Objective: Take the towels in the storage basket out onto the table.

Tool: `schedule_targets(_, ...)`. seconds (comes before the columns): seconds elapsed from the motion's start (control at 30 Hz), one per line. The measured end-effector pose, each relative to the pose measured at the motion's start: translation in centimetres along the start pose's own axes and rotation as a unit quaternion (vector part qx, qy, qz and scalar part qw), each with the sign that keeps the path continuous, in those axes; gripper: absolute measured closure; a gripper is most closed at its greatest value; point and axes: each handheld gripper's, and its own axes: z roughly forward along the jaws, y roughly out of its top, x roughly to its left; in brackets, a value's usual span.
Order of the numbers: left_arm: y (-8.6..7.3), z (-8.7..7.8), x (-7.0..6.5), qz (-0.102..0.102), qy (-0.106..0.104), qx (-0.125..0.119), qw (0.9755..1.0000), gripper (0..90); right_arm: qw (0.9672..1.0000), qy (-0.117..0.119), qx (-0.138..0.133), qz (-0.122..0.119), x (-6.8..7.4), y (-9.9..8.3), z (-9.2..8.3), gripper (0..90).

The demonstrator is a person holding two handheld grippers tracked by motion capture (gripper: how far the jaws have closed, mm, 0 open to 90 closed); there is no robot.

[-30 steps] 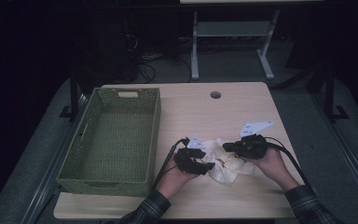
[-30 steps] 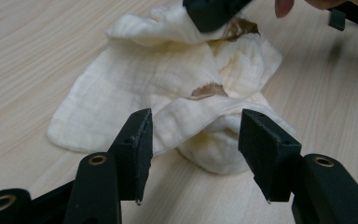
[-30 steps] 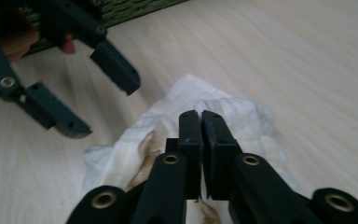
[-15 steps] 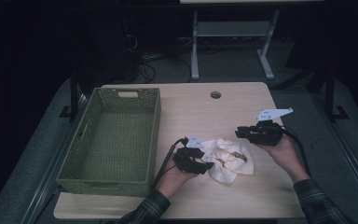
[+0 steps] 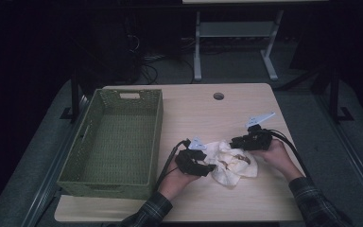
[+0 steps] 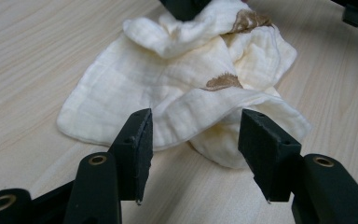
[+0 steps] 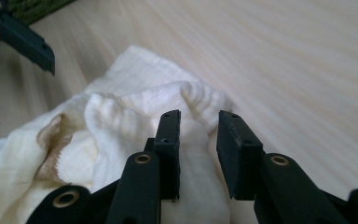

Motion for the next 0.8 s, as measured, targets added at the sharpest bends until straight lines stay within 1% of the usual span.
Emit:
schedule_targets(0.07, 0.0, 0.0, 0.0, -0.004, 0.001, 0.001, 1.0, 44.4, 0.9999, 0.0, 0.015, -0.005, 0.1, -0.2, 0.6, 75.8)
schedule_targets(0.1, 0.0, 0.0, 0.0, -0.003, 0.002, 0.0, 1.0, 44.4, 0.9997, 0.0, 0.021, -0.007, 0.1, -0.3, 0.8, 80.0)
schedule_targets(0.13, 0.0, 0.0, 0.0, -0.005, 0.003, 0.0, 1.0, 44.5, 0.9996, -0.005, 0.025, -0.012, 0.2, -0.4, 0.9, 83.3)
schedule_targets(0.2, 0.0, -0.1, 0.1, -0.005, 0.006, 0.001, 1.0, 44.5, 0.9996, -0.009, 0.023, -0.016, 0.2, -0.4, 0.7, 86.8)
schedule_targets(0.27, 0.0, -0.1, 0.2, -0.006, 0.008, 0.0, 1.0, 44.6, 0.9996, -0.01, 0.02, -0.017, 0.2, -0.3, 0.4, 87.5)
schedule_targets(0.3, 0.0, -0.2, 0.3, -0.009, 0.012, -0.003, 0.9999, 44.6, 0.9996, -0.017, 0.012, -0.019, 0.2, -0.2, -0.1, 88.1)
schedule_targets(0.33, 0.0, -0.2, 0.3, -0.009, 0.012, -0.003, 0.9999, 44.6, 0.9996, -0.017, 0.012, -0.019, 0.2, -0.2, -0.1, 88.1)
schedule_targets(0.4, 0.1, -0.3, 0.4, -0.012, 0.017, -0.004, 0.9998, 44.6, 0.9995, -0.024, 0.002, -0.019, 0.0, -0.2, -0.8, 88.1)
schedule_targets(0.43, 0.2, -0.3, 0.5, -0.009, 0.021, -0.006, 0.9997, 44.7, 0.9994, -0.03, -0.003, -0.016, -0.1, -0.2, -1.1, 88.1)
schedule_targets(0.53, 0.5, -0.3, 0.8, -0.016, 0.027, -0.01, 0.9994, 44.9, 0.9986, -0.046, -0.025, -0.01, -0.7, -0.1, -2.7, 88.1)
schedule_targets(0.57, 0.9, -0.3, 1.1, -0.019, 0.037, -0.012, 0.999, 45.2, 0.9982, -0.051, -0.03, -0.009, -0.9, -0.1, -3.1, 88.1)
schedule_targets(0.6, 1.1, -0.2, 1.3, -0.021, 0.042, -0.013, 0.9988, 45.3, 0.9978, -0.055, -0.036, -0.007, -1.0, -0.1, -3.5, 88.2)
schedule_targets(0.63, 1.2, -0.2, 1.5, -0.021, 0.046, -0.013, 0.9986, 45.6, 0.9975, -0.058, -0.041, -0.003, -1.1, -0.1, -3.9, 88.2)
schedule_targets(0.67, 1.2, -0.2, 1.5, -0.021, 0.046, -0.013, 0.9986, 46.2, 0.9975, -0.058, -0.041, -0.003, -1.1, -0.1, -3.9, 88.2)
schedule_targets(0.7, 1.5, 0.0, 2.0, -0.03, 0.062, -0.011, 0.9976, 47.0, 0.9969, -0.062, -0.049, 0.0, -1.5, -0.2, -4.4, 88.2)
schedule_targets(0.73, 1.5, 0.0, 2.0, -0.03, 0.062, -0.011, 0.9976, 47.2, 0.9969, -0.062, -0.049, 0.0, -1.5, -0.2, -4.4, 88.2)
schedule_targets(0.77, 1.7, 0.3, 2.5, -0.03, 0.081, -0.009, 0.9963, 47.8, 0.9964, -0.067, -0.052, 0.001, -1.7, -0.3, -4.8, 88.2)
schedule_targets(0.8, 1.7, 0.3, 2.5, -0.03, 0.081, -0.009, 0.9963, 48.4, 0.9964, -0.067, -0.052, 0.003, -1.7, -0.4, -4.9, 88.2)
